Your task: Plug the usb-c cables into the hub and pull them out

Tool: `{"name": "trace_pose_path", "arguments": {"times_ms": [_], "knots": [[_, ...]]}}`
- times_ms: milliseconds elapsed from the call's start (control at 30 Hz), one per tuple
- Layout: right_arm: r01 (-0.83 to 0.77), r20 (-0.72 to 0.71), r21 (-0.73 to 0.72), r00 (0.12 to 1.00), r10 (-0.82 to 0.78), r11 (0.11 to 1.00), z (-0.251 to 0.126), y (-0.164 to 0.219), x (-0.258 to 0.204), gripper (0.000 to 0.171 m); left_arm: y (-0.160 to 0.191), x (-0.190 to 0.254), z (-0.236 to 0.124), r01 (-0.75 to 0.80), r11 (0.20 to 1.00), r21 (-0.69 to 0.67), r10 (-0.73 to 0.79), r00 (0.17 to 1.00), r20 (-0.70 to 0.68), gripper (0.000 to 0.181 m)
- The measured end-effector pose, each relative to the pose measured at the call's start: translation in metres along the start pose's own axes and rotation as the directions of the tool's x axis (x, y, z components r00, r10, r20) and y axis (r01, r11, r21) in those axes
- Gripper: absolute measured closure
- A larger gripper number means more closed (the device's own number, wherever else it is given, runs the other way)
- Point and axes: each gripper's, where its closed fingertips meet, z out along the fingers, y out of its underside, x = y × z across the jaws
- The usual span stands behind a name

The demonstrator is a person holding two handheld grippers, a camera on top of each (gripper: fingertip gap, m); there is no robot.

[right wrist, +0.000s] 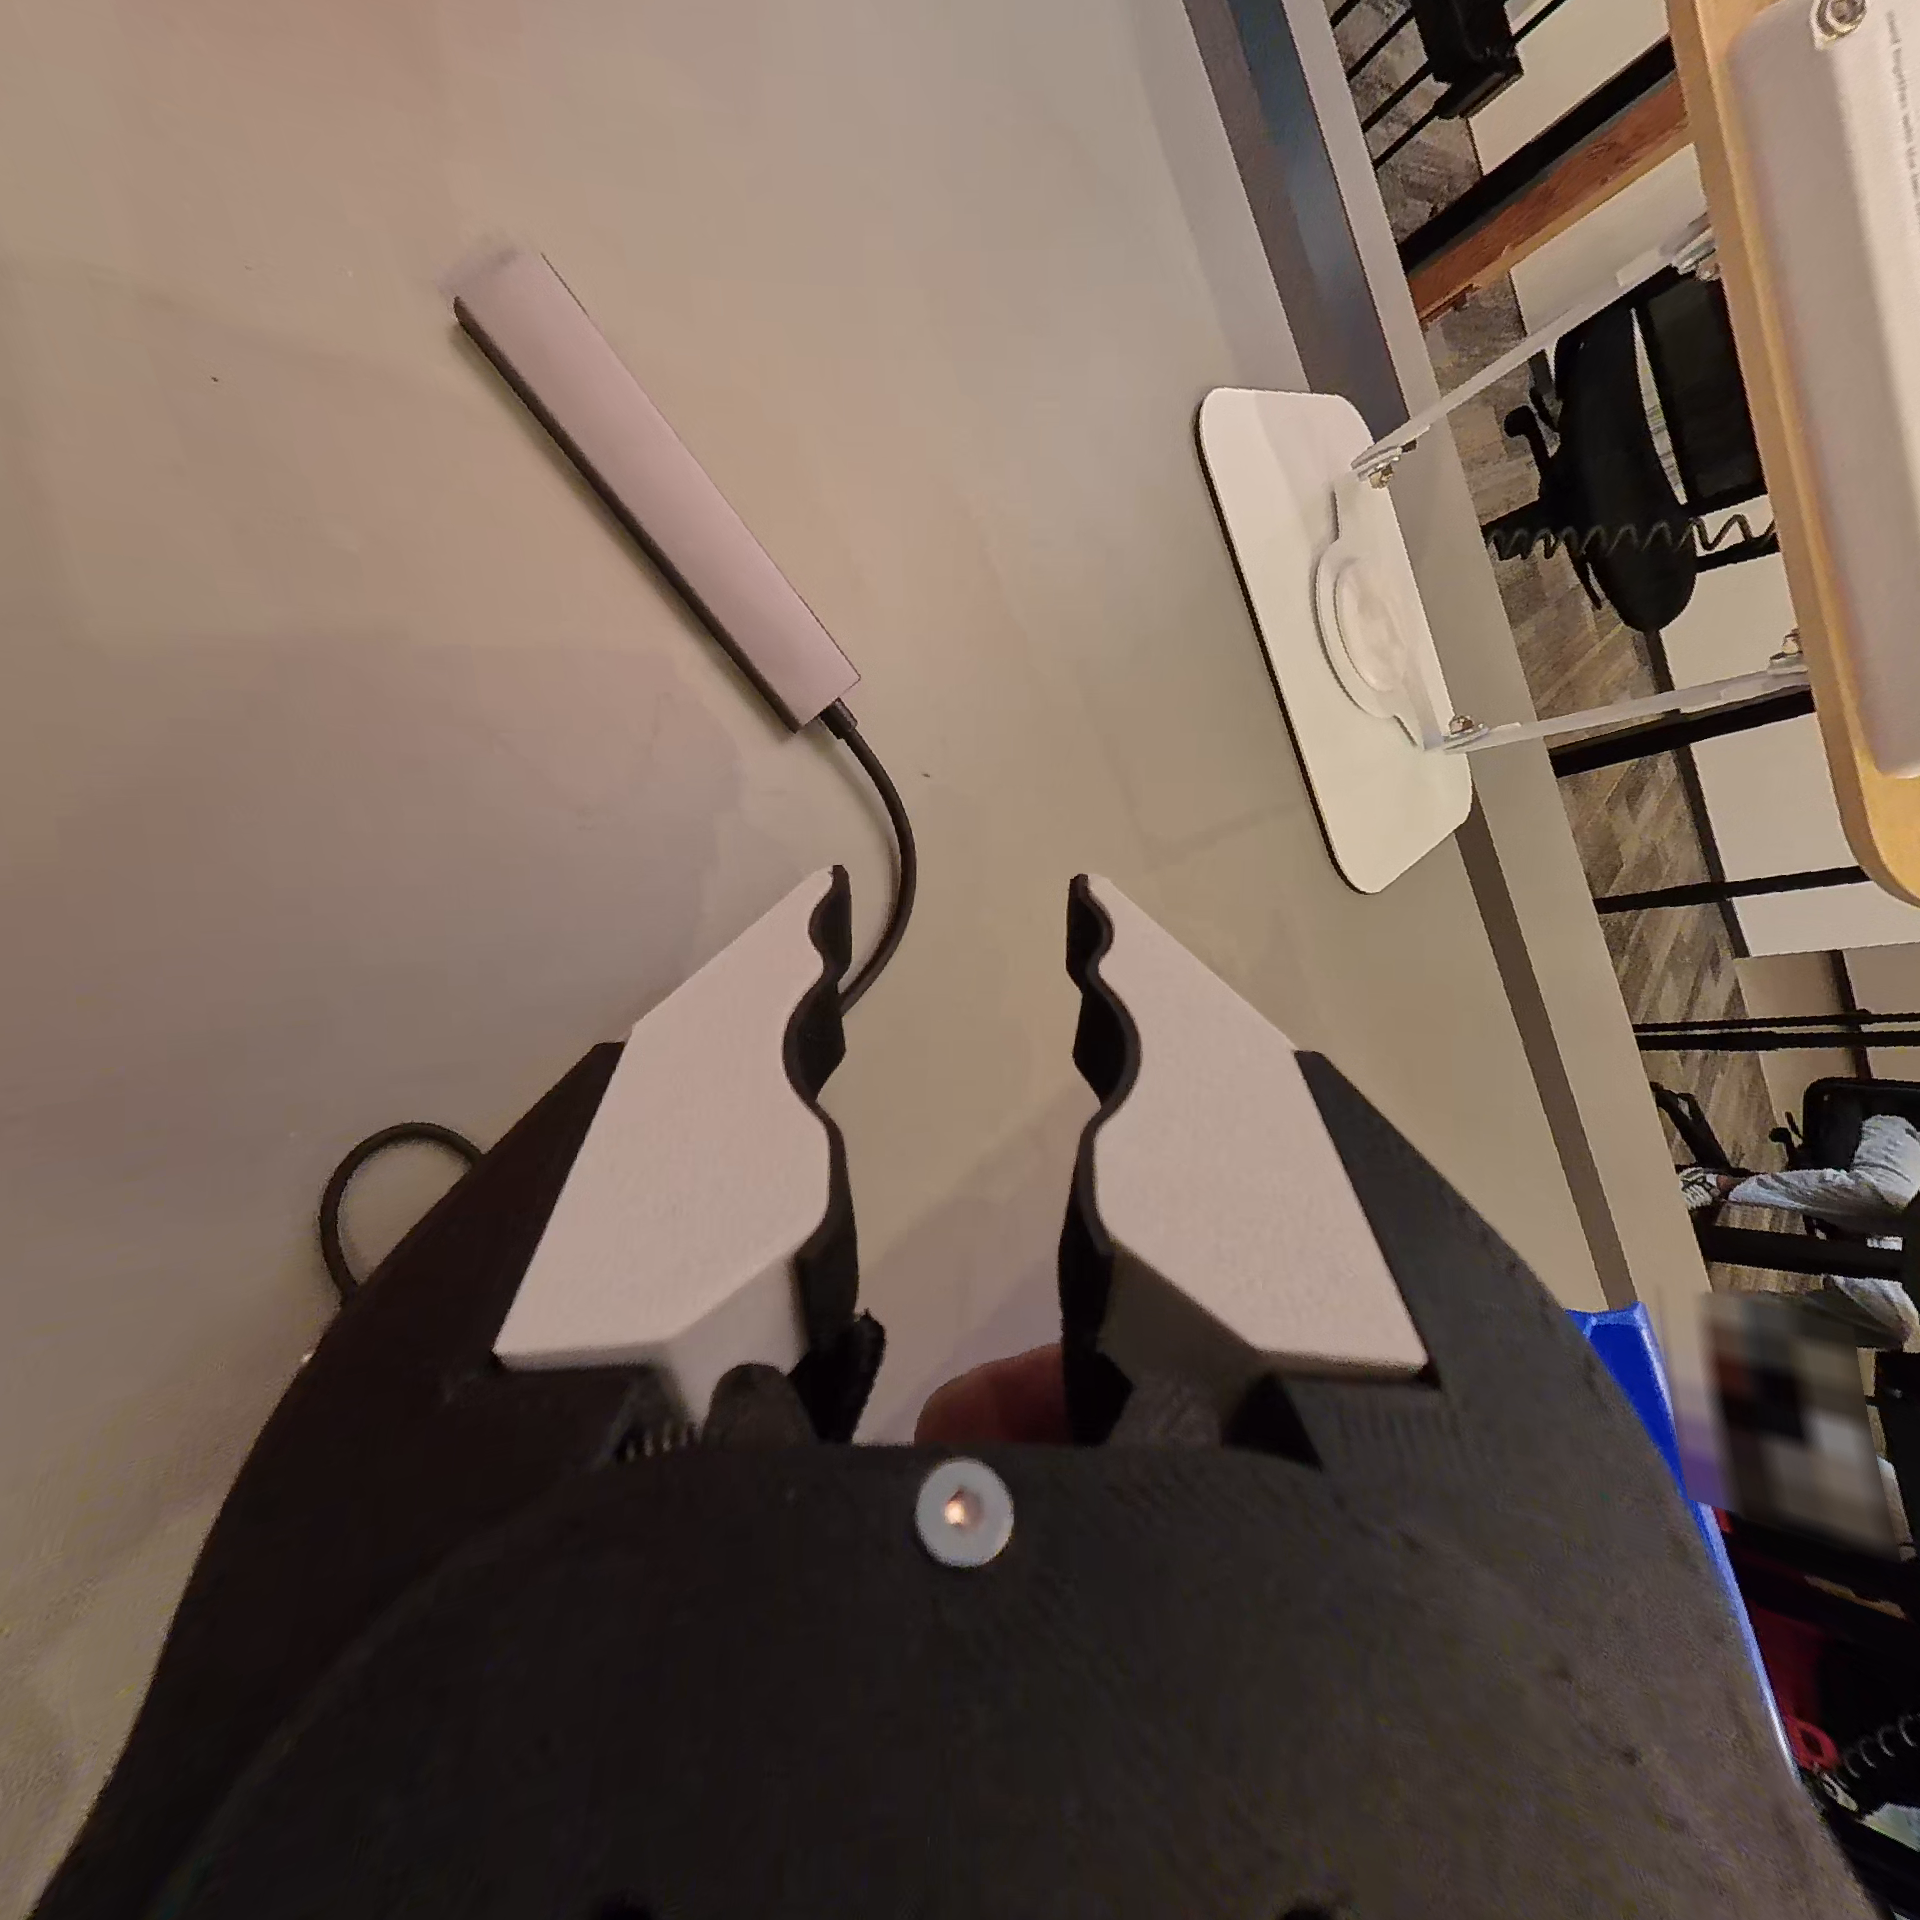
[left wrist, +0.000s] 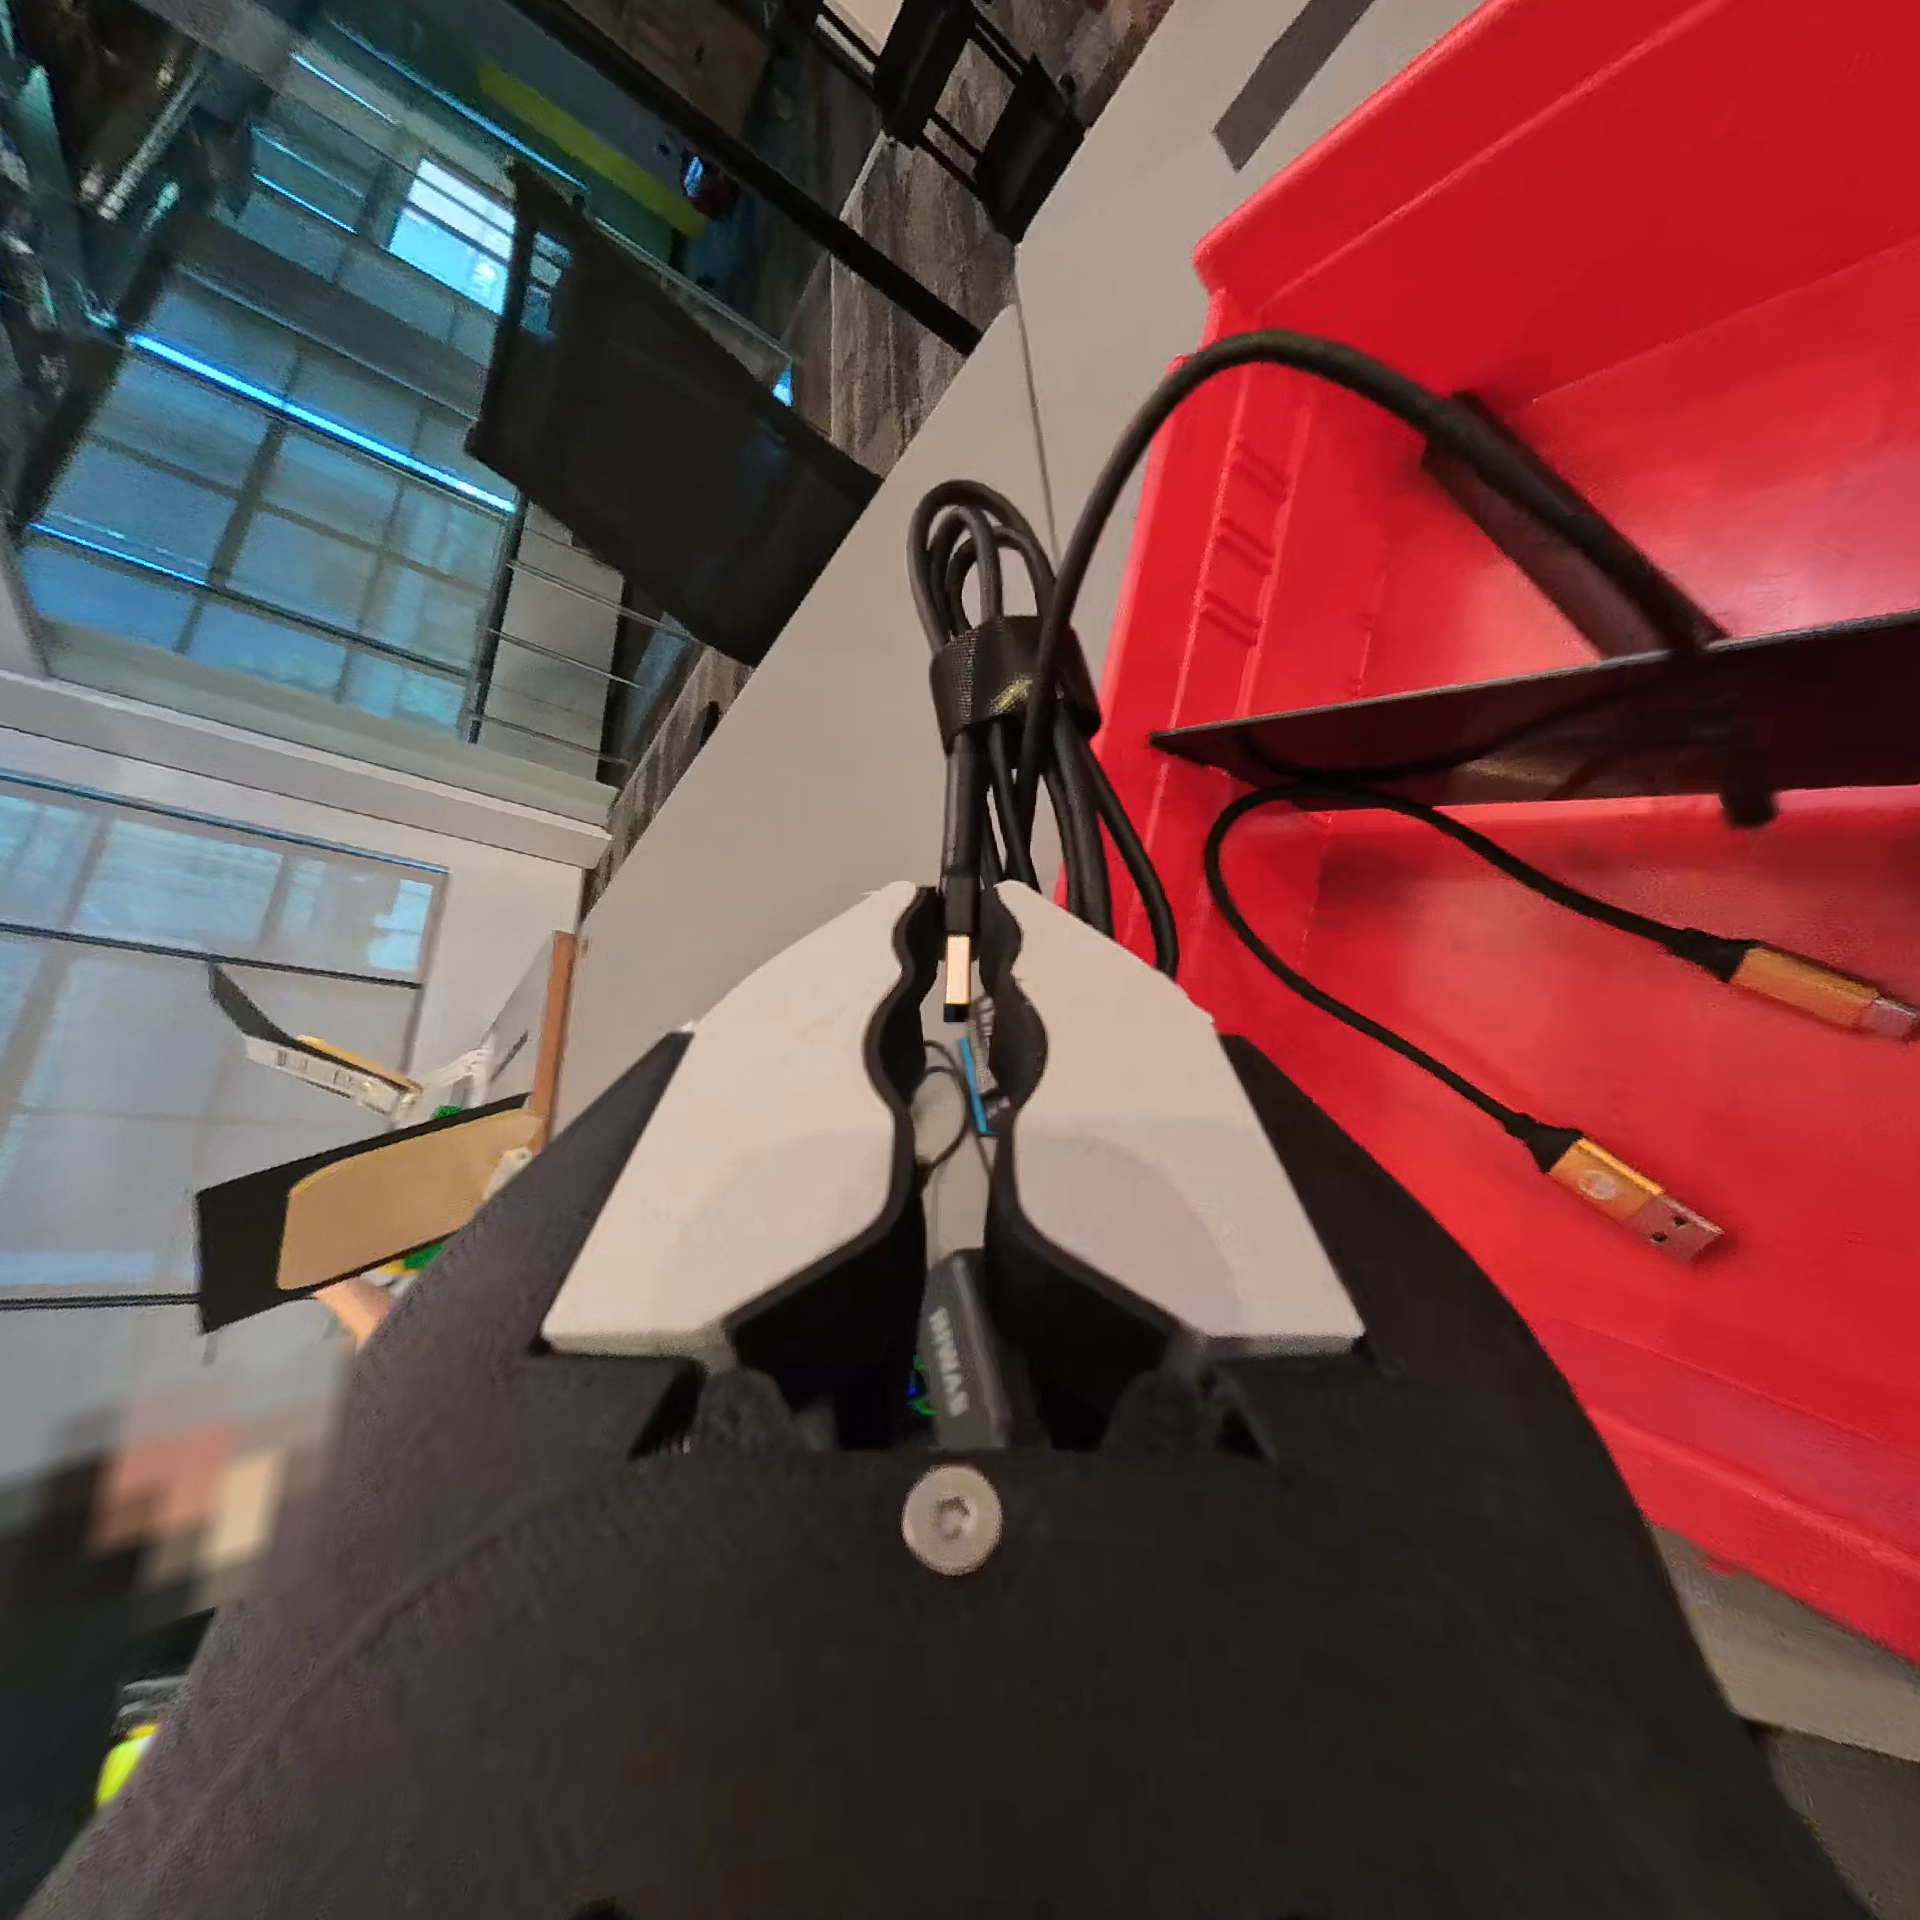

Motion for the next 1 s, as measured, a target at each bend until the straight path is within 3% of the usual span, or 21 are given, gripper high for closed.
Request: {"name": "trace_pose_path", "arguments": {"times_ms": [200,600,733,1000], "knots": [[0.001,0.0,0.004,1.0,-0.001,1.0,0.001,-0.002,0.0,0.132,0.004,-0.019,-0.008,-0.034,0.999,0.008,0.033,0.996,0.084,0.174],[0.008,-0.002,0.005,1.0,-0.008,1.0,0.0,-0.004,0.001,0.132,-0.008,-0.012,-0.014,0.198,0.976,0.092,-0.19,0.977,-0.095,0.174],[0.005,0.0,0.005,1.0,-0.005,1.0,0.0,-0.003,0.001,0.132,-0.025,-0.013,-0.021,0.39,0.908,0.155,-0.351,0.908,-0.23,0.174],[-0.043,0.01,0.036,0.999,0.043,0.998,-0.005,-0.006,0.005,0.131,-0.095,0.017,-0.053,0.466,0.849,0.25,-0.339,0.842,-0.421,0.174]]}}
